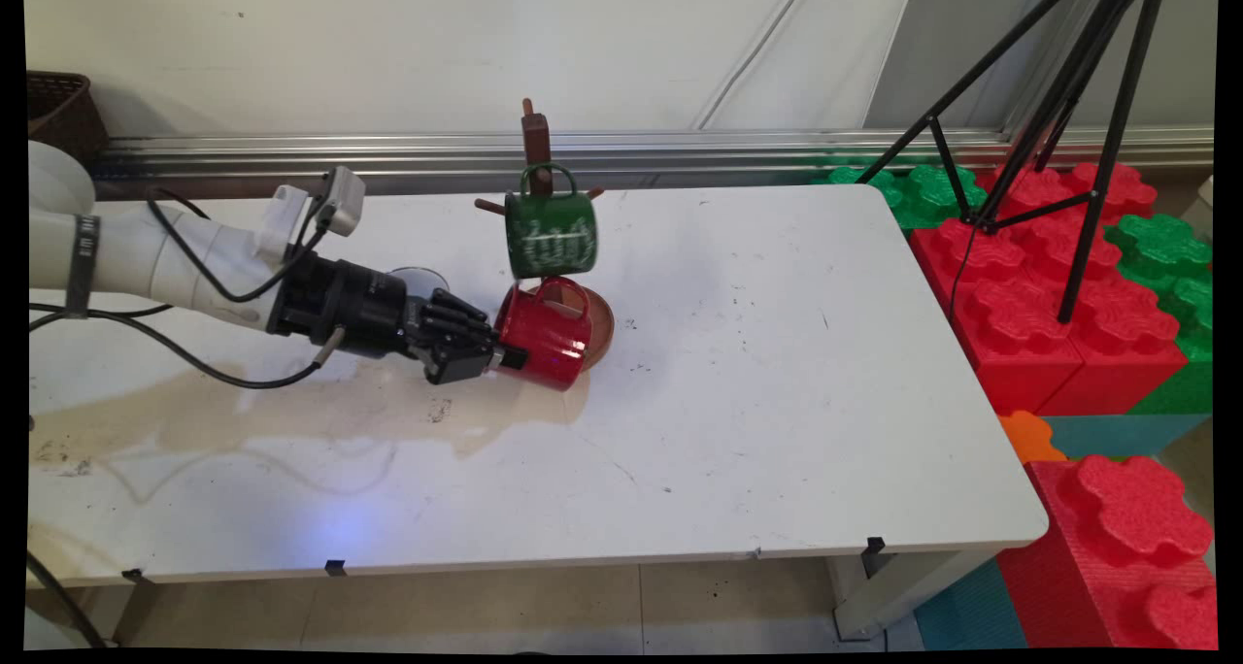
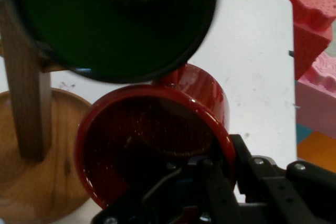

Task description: Place the picked object on the table

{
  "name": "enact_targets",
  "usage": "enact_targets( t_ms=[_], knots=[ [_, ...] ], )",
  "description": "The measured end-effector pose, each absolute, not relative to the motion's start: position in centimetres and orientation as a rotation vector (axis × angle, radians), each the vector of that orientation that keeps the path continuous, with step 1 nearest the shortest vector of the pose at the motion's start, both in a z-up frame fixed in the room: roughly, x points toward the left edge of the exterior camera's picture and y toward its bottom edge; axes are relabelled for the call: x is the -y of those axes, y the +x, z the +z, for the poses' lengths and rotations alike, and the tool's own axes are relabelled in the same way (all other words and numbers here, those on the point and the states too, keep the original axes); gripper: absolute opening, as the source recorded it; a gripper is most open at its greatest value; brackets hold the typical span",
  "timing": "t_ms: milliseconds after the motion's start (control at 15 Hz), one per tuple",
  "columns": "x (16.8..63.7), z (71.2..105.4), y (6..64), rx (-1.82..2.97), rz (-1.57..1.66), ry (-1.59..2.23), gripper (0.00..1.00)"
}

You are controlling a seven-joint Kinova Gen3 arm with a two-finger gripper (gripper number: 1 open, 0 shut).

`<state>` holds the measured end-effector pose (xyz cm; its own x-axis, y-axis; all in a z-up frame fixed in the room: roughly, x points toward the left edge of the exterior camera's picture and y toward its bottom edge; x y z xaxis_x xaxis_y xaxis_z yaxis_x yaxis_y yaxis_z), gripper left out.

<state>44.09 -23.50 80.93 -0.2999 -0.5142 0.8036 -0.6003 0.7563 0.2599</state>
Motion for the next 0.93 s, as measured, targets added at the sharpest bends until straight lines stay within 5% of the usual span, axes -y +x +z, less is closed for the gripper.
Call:
enact_targets(
  t_ms=[933],
  knots=[
    [20.6, 83.7, 45.7, 2.053, 0.066, 0.783, 0.00]
  ],
)
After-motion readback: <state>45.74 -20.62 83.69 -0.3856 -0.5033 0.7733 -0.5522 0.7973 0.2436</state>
